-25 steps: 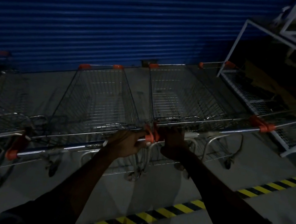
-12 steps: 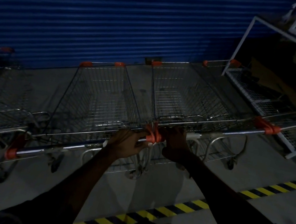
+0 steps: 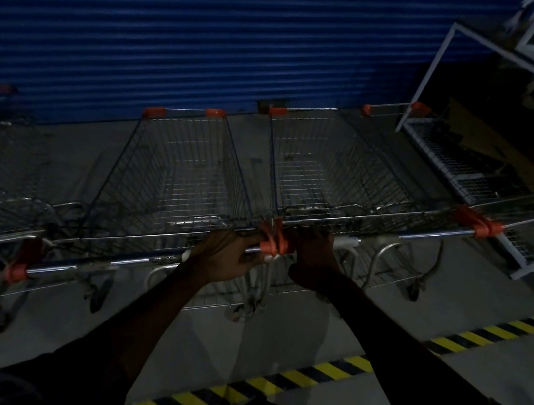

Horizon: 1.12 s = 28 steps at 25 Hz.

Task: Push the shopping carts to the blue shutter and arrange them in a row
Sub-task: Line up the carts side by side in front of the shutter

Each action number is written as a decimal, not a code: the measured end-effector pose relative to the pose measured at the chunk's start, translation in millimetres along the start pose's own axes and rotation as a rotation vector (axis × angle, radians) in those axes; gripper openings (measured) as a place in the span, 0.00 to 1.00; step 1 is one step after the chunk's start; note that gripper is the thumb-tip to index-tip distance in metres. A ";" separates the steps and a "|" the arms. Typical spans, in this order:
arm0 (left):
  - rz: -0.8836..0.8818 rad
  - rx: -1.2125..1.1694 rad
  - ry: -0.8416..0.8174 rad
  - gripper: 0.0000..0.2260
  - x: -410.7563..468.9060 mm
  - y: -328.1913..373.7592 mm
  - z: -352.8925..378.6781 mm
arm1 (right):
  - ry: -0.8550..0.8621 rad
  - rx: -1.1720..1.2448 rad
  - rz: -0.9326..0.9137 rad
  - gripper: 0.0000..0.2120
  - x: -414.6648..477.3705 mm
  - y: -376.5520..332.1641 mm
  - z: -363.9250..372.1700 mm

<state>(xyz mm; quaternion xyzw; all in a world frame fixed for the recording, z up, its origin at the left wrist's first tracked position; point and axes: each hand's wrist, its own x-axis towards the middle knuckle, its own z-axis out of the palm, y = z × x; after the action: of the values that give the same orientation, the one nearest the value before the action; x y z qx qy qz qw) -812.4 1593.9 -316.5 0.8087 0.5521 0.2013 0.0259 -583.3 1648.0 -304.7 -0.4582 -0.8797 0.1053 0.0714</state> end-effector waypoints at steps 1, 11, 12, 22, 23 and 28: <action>0.000 0.003 -0.004 0.25 -0.8 -0.9 -0.2 | -0.005 -0.009 0.007 0.40 -0.2 -1.0 -1.1; -0.007 0.110 0.023 0.26 -2.5 -0.2 4.6 | 0.026 0.009 -0.023 0.44 -2.1 4.0 5.0; -0.012 0.124 0.034 0.26 -2.9 1.9 4.4 | 0.033 0.003 -0.030 0.43 -2.5 4.4 6.2; -0.017 0.253 0.025 0.27 -8.1 14.6 2.8 | 0.100 0.038 -0.076 0.39 -3.9 8.0 10.3; -0.036 0.272 0.042 0.26 -10.6 17.0 2.2 | 0.126 0.087 -0.084 0.37 -3.9 9.6 10.3; -0.165 0.223 0.141 0.18 -24.3 25.0 -1.3 | 0.274 0.171 -0.070 0.33 -5.4 6.1 12.0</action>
<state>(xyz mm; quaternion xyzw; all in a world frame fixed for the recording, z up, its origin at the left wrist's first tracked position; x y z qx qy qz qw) -798.3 1562.0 -315.9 0.7422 0.6361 0.1922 -0.0864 -578.1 1645.5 -318.0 -0.4293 -0.8651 0.1139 0.2330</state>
